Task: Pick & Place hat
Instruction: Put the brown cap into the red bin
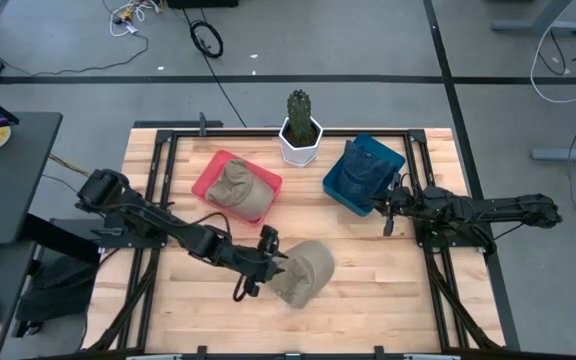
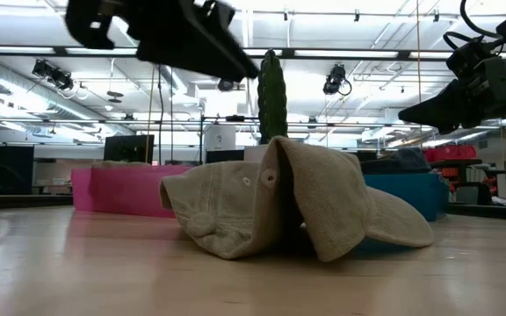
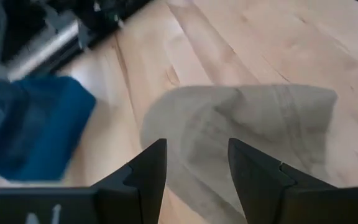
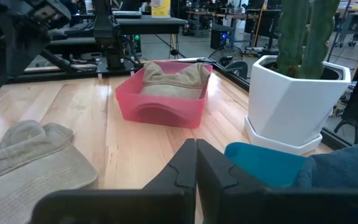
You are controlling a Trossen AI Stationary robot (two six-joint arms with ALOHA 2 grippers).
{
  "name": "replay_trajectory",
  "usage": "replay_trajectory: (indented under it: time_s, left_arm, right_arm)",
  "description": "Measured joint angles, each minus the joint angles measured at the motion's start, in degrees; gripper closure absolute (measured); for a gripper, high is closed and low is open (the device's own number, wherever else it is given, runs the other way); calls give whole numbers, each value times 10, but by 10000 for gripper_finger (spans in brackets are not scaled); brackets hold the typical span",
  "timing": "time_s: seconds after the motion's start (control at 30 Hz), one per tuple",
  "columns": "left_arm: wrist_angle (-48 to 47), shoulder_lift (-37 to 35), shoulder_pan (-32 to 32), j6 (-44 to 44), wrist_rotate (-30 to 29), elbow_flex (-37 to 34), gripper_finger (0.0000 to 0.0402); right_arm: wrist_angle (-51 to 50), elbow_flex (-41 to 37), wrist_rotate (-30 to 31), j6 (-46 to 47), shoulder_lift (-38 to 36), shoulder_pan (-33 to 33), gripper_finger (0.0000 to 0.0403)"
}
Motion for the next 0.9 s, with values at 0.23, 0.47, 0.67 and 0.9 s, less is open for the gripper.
replay_trajectory:
  time_s: [0.23, 0.47, 0.67, 0.9]
  left_arm:
    - [-27, 2, 22, 49, 63, 35, 225]
    - [-172, 63, 33, 161, 69, 142, 225]
    - [-254, 118, 45, 223, 76, 221, 225]
    - [-303, 183, 66, 229, 112, 300, 225]
  right_arm:
    - [0, 0, 0, 0, 0, 0, 394]
    - [0, 0, 0, 0, 0, 0, 394]
    - [0, 0, 0, 0, 0, 0, 394]
    - [0, 0, 0, 0, 0, 0, 394]
